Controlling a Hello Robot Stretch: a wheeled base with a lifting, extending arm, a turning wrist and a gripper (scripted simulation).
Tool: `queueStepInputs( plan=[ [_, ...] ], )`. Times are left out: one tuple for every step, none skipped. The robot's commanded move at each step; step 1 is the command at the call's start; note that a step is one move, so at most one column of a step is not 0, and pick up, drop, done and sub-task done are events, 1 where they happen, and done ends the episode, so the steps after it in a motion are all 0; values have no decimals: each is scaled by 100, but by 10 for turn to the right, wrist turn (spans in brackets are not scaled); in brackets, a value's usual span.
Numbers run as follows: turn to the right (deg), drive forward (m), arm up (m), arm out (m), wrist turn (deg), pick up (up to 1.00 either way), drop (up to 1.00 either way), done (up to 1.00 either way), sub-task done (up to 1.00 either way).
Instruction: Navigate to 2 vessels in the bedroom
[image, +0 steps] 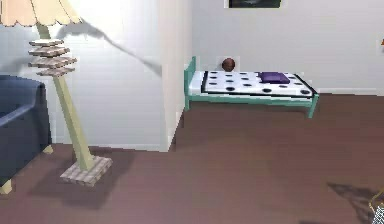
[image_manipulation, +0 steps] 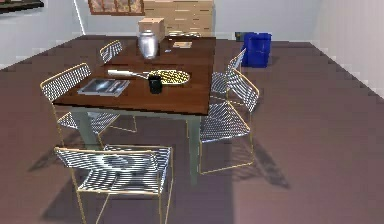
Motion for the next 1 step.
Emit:
queueStepInputs(
  plan=[
    [90,0,0,0,0,0,0,0,0]
  ],
)
